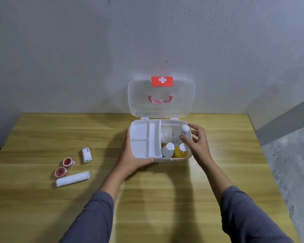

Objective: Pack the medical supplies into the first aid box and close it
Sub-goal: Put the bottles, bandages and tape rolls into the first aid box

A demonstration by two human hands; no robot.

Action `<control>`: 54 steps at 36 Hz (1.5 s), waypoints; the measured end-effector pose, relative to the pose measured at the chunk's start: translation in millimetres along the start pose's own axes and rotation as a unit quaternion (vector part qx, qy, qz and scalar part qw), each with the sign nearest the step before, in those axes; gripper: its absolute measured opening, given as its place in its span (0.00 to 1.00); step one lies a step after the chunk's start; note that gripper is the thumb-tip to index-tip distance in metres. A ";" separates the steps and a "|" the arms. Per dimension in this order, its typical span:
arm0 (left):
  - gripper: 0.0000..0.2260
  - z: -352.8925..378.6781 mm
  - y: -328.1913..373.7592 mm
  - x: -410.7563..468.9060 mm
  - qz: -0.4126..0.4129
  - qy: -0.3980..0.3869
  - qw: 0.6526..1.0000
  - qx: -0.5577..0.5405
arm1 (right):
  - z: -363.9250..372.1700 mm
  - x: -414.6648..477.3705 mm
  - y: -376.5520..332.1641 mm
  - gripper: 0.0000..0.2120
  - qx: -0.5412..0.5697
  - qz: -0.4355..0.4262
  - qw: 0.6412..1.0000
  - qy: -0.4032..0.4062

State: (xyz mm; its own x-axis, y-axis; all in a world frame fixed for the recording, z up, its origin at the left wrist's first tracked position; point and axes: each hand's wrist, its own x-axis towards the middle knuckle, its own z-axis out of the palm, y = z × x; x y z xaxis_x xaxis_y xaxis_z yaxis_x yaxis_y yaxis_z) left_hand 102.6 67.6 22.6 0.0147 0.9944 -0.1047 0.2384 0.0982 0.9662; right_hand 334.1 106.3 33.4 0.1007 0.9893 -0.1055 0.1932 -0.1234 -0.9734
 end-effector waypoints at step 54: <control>0.36 -143.5 -120.2 -5.9 0.007 0.042 0.857 0.514 | 38.0 -17.1 21.8 0.15 0.065 0.071 0.975 0.200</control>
State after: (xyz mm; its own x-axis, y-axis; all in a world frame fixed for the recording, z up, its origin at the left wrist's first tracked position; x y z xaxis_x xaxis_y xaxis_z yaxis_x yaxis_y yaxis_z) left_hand -65.5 55.5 -59.1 -0.0363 0.9987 -0.0358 0.9684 0.0440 0.2454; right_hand 299.6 89.6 6.2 0.4956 0.8500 -0.1785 0.0269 -0.2204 -0.9750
